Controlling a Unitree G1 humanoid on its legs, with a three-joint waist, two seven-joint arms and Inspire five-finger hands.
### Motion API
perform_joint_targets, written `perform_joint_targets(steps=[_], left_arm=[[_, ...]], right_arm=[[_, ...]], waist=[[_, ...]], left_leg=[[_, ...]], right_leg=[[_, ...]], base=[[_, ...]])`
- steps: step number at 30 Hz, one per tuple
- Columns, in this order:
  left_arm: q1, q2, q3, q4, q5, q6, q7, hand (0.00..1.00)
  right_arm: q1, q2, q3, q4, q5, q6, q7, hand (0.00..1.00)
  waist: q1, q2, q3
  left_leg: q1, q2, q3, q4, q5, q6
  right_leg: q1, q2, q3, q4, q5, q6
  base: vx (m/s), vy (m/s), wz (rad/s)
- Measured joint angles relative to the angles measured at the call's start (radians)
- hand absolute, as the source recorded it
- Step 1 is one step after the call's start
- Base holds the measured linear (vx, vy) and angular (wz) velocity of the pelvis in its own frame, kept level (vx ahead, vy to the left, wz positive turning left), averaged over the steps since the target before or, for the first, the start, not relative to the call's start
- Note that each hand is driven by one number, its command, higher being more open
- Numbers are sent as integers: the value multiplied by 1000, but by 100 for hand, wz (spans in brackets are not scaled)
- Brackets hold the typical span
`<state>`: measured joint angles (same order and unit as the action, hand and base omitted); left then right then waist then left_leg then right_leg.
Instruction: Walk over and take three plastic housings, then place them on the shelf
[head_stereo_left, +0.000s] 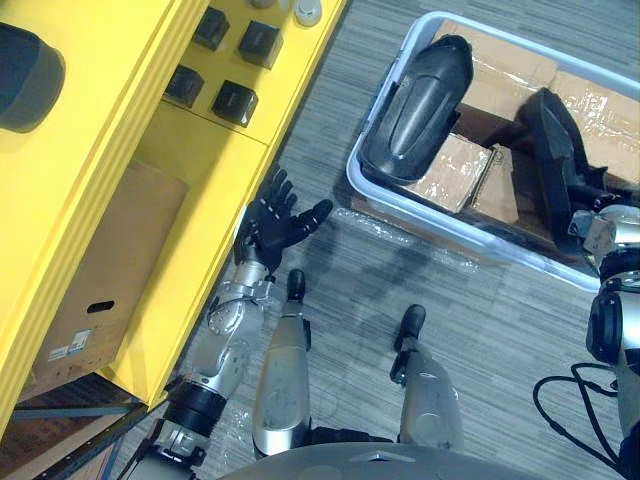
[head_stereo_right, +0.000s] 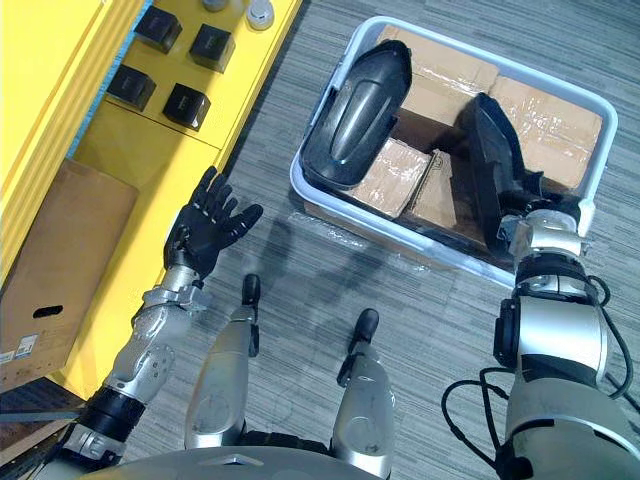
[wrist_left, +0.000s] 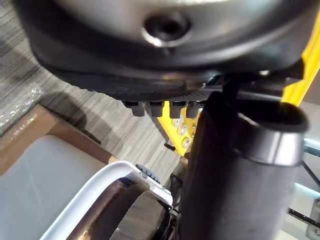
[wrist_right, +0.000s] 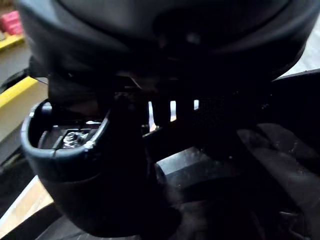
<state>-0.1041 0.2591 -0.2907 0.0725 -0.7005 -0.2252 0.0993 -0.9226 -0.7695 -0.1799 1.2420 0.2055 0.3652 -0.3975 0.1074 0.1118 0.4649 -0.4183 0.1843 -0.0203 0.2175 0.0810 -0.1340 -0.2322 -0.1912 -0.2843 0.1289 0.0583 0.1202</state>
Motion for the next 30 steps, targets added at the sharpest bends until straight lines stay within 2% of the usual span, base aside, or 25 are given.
perform_joint_targets(steps=[3,7,10,15,17,19,21,25,27,30], left_arm=[[26,15,-1,-8,0,0,-1,100],[49,37,0,-44,-6,-2,-6,100],[77,43,2,-90,-10,-11,-35,100],[137,59,8,-209,-6,-6,-88,100],[140,59,11,-248,-6,17,-112,100],[144,57,11,-288,-18,64,-138,100],[140,48,-5,-297,-44,137,-148,100],[130,12,-89,-296,-46,231,-143,100],[89,-10,-130,-266,-77,240,-112,100],[30,-81,-149,-161,-83,242,-35,100]], right_arm=[[14,0,-30,12,6,-9,-56,0],[48,-6,-44,12,5,-94,-125,0],[57,-7,-34,-11,-3,-198,-177,0],[198,-8,11,-336,-82,-321,-267,0],[269,-6,14,-457,-131,-363,-302,0],[380,43,14,-651,-228,-400,-344,0],[487,134,15,-810,-310,-409,-364,0],[630,280,54,-956,-416,-414,-369,0],[657,318,77,-986,-449,-416,-369,0],[683,368,144,-986,-476,-425,-368,0]], waist=[[-3,-1,0],[-6,-1,1],[-20,-3,2],[-54,-8,4],[-59,-13,1],[-77,-36,-28],[-96,-66,-63],[-114,-109,-151],[-115,-113,-165],[-116,-112,-221]], left_leg=[[22,0,6,-27,12,-2],[51,1,16,-80,39,-3],[80,1,25,-113,55,-4],[156,1,43,-171,69,-5],[194,2,52,-192,69,-6],[224,1,65,-227,72,-7],[262,1,75,-266,84,-11],[309,-3,102,-301,87,-12],[330,-3,110,-301,85,-13],[354,-1,125,-304,76,-17]], right_leg=[[5,-1,2,-2,0,-1],[6,-1,8,-6,0,0],[17,-1,14,-11,2,3],[73,0,16,-42,5,7],[100,1,16,-49,4,8],[119,2,17,-71,3,11],[138,3,16,-79,1,15],[158,-2,15,-80,-4,21],[176,-3,16,-82,-4,21],[206,1,18,-115,-4,22]], base=[[0,-13,-6],[1,-24,-5],[18,-13,-2],[44,-15,-5],[50,-12,-7],[65,-12,-7],[111,-13,-5],[106,-4,-8],[45,1,-9],[-20,-5,-13]])
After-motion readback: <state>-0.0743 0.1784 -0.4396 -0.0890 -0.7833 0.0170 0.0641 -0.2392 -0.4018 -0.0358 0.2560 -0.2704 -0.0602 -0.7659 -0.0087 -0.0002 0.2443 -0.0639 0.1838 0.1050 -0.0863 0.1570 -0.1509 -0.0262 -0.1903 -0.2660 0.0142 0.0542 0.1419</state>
